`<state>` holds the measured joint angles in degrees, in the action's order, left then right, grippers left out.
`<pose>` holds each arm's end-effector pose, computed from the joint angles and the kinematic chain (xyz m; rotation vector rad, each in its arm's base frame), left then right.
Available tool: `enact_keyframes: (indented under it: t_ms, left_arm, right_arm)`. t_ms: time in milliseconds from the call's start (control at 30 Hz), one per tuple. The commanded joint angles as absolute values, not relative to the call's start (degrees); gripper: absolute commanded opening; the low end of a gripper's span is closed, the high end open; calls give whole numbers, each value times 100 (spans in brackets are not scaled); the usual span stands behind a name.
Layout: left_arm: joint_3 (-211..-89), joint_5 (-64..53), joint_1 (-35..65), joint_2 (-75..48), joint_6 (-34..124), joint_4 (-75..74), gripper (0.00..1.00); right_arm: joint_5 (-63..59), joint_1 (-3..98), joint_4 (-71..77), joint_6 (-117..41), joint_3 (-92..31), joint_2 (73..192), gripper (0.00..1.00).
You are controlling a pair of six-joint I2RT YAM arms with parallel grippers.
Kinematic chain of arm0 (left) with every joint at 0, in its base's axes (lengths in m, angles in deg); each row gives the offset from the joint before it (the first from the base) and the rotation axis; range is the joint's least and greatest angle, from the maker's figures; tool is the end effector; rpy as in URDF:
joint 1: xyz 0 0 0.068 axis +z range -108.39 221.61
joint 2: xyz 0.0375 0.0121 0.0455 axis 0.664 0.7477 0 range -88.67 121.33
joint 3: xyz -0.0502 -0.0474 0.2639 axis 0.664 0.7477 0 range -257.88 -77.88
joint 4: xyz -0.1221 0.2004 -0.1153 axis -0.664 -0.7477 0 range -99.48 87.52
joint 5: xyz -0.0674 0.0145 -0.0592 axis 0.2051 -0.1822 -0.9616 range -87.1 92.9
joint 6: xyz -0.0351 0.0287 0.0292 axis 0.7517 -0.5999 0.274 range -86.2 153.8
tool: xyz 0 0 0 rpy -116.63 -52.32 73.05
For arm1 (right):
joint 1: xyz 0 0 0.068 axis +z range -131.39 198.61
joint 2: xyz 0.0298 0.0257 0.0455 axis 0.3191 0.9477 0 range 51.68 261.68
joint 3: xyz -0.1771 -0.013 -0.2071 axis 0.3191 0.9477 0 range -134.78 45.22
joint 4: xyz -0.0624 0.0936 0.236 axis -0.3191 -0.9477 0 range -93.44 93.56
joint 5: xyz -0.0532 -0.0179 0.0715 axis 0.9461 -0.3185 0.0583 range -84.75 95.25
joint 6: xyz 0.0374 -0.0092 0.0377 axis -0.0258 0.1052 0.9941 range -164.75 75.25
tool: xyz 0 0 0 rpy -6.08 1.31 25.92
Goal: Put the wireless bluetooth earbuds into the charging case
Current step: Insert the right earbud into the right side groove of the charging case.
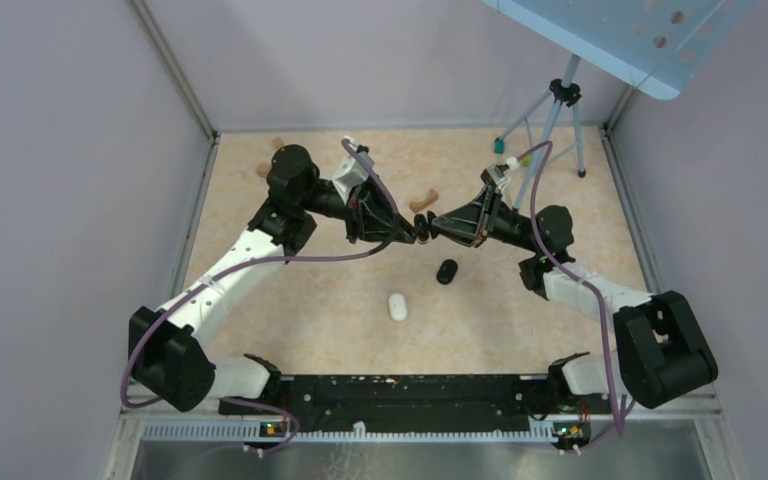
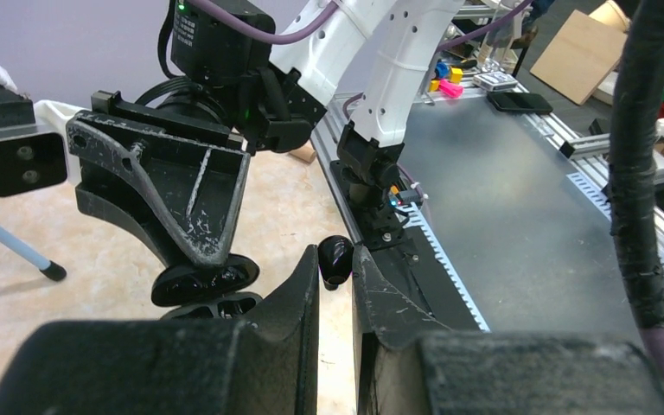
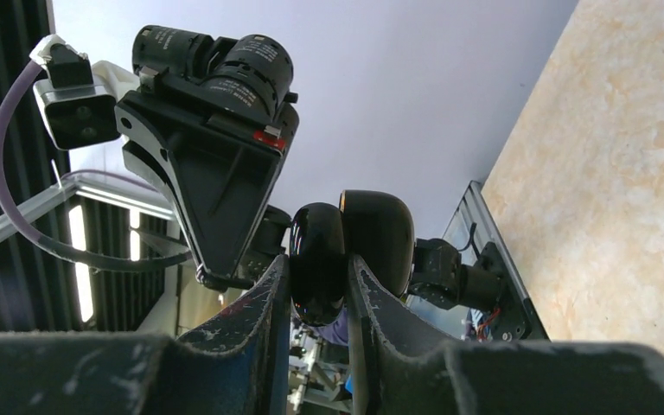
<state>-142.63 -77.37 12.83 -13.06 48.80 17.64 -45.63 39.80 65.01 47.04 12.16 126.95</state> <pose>0.2332 -0.1681 0.3947 1.3935 1.1028 -1.5403 0.2379 0.1217 0.2804 0.0456 1.7593 2.1009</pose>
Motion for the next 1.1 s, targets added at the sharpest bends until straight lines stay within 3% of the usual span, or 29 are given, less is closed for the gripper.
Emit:
enact_keyframes:
  t_ms: [0, 467, 1067]
  left_arm:
    - [-14245, -7423, 1036, -1220, 4447, 2086, 0]
    - [-14212, -7079, 918, -954, 4032, 2581, 0]
    - [-14251, -7155, 946, -971, 3033, 1623, 0]
  right_arm:
    - [-4547, 4076, 7167, 4960, 967, 12600, 0]
    - [-4553, 4093, 7663, 5458, 1080, 12591, 0]
    - [-4494, 4100, 7965, 5701, 1242, 12650, 0]
